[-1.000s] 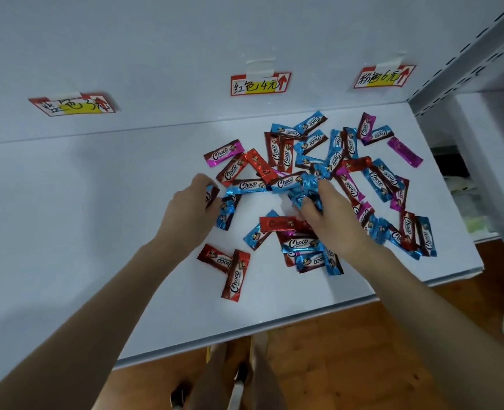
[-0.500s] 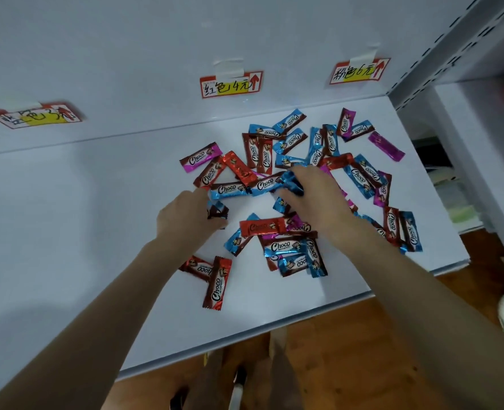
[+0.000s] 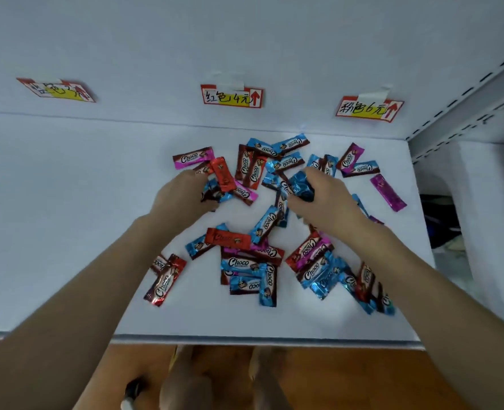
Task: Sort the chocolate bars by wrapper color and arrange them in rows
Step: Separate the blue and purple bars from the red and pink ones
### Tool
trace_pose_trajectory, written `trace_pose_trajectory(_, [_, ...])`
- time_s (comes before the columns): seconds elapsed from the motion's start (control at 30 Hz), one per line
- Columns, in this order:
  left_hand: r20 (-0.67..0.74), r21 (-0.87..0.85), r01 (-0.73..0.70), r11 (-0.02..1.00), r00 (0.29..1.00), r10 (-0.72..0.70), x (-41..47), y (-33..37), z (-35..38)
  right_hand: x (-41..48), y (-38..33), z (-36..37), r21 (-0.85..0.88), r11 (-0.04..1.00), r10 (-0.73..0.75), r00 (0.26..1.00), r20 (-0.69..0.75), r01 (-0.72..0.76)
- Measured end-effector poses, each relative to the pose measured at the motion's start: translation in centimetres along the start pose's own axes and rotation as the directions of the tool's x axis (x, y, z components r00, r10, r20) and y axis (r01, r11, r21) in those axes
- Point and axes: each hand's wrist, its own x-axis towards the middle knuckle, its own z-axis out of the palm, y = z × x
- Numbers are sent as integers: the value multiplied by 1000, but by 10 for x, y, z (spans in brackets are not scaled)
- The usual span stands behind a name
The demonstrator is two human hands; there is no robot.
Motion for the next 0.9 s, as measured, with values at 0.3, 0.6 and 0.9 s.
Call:
trace_pose_trajectory(0.3, [-119,-255,230,939,956,-266,-39,-13,-6,12,-1,20,-472,811,-143,900,412,345])
trace_pose_trajectory(0.6, [172,-189,264,946,957,-233,-61,-6,20,9,16,13,-231,964,-95,982,162,131])
trace_pose_trajectory(0.9, [129,-283,156,946,984,-123,-62,-3,10,-10,13,16,200,946,271,961,-53,-256])
